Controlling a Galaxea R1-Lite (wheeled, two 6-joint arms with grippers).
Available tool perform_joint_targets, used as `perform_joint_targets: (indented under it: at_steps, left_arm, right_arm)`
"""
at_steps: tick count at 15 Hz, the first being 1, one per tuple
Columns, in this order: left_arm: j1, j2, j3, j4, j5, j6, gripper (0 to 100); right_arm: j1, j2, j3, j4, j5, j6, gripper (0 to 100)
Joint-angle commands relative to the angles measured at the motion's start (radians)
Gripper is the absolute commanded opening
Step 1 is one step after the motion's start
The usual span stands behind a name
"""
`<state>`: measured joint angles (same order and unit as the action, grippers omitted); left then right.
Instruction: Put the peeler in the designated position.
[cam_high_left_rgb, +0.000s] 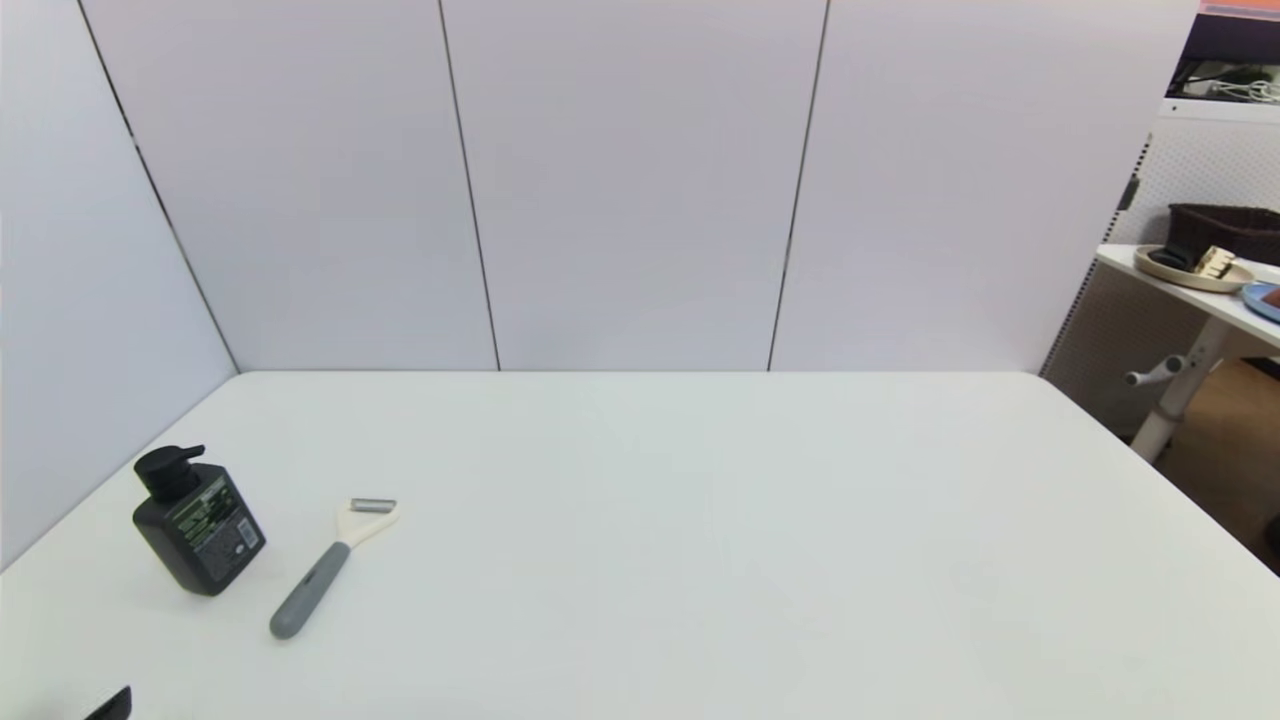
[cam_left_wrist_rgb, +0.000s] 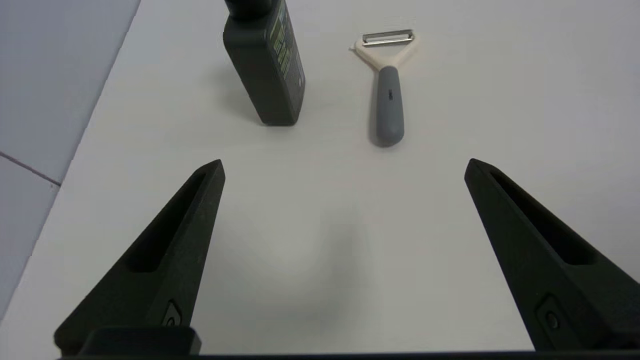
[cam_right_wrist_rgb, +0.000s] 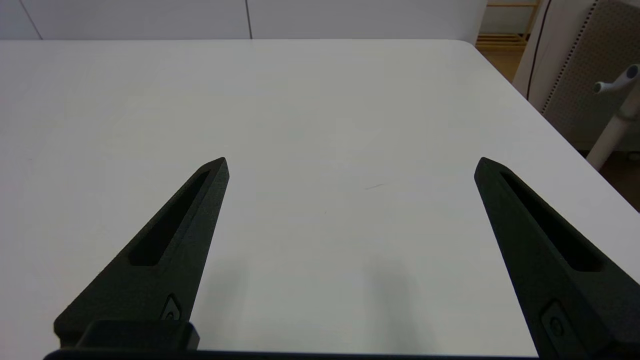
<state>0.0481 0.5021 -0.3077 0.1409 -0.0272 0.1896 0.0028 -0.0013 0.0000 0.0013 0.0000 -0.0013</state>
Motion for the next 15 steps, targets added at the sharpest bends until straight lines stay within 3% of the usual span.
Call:
perform_joint_targets:
  at_steps: [1,7,15]
  left_arm:
    - [-0.005,-0.275,0.246,-0.135,0.010,-0.004,100]
    - [-0.042,-0.499,0.297,-0.122,0.000,-0.085,100]
    - [-0.043,-0.502,0.305,-0.135,0.003,-0.145,100]
  right_arm:
    - [0.000,0.001,0.000,0.000,0.000,0.000,100]
    - [0.000,0.001,0.000,0.000,0.000,0.000,100]
    - [0.000,0.001,0.000,0.000,0.000,0.000,100]
